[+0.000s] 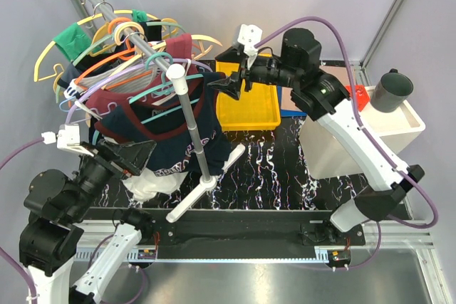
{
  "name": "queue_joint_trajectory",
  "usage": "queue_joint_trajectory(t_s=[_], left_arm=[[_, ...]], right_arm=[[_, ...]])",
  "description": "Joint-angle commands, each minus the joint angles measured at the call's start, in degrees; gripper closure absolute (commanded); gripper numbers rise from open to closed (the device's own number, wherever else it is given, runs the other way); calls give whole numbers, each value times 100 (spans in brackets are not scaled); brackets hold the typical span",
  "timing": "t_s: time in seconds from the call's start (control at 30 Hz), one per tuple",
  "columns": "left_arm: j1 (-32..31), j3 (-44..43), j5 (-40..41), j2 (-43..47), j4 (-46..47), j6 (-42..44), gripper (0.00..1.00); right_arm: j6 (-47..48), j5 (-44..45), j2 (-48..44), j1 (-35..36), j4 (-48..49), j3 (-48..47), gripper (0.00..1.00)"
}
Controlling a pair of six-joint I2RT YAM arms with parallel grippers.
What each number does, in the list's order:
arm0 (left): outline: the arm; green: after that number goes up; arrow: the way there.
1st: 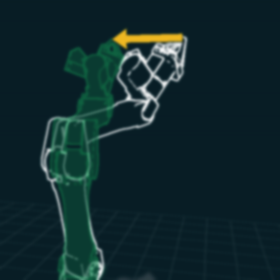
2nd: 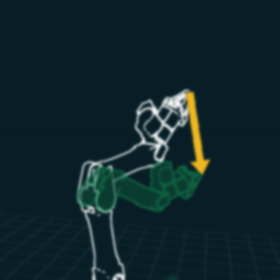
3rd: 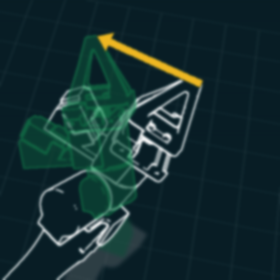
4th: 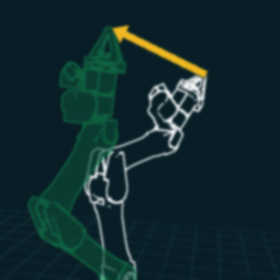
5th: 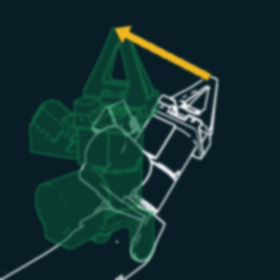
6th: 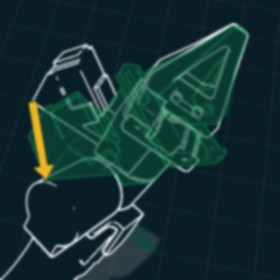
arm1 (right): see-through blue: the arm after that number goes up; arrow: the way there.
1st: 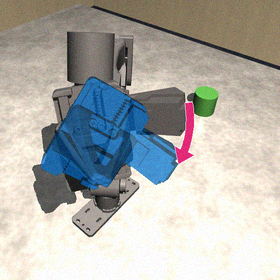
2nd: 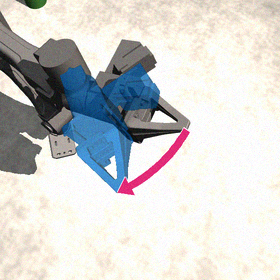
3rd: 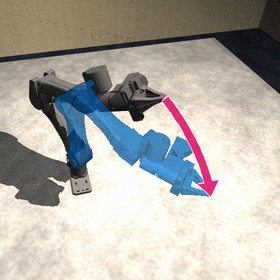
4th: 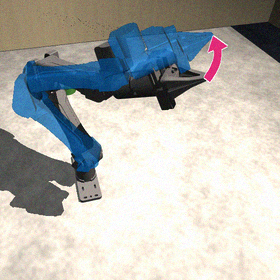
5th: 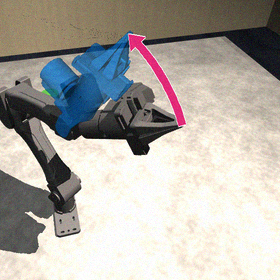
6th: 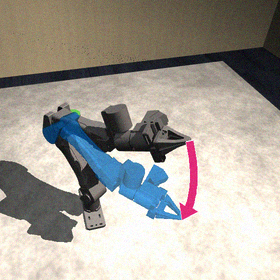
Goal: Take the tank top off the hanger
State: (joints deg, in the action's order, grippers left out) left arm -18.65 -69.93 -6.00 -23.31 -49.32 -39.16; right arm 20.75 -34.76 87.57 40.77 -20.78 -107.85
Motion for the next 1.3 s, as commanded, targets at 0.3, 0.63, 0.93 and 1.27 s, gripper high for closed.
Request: queue_joint_trajectory(t_s=[0.3,0.63,0.93,1.27], left_arm=[[-15,-398,-419,-385,124,417,4],[-15,-477,-534,-446,124,532,5],[-24,-548,-692,-569,142,550,5],[-15,-688,-1377,-701,300,725,8]], right_arm=[[210,-1059,831,212,443,-1018,41],[341,-1094,1139,405,320,-1132,47],[561,-1120,1517,475,109,-1642,64],[658,-1076,1500,484,30,-1722,90]])
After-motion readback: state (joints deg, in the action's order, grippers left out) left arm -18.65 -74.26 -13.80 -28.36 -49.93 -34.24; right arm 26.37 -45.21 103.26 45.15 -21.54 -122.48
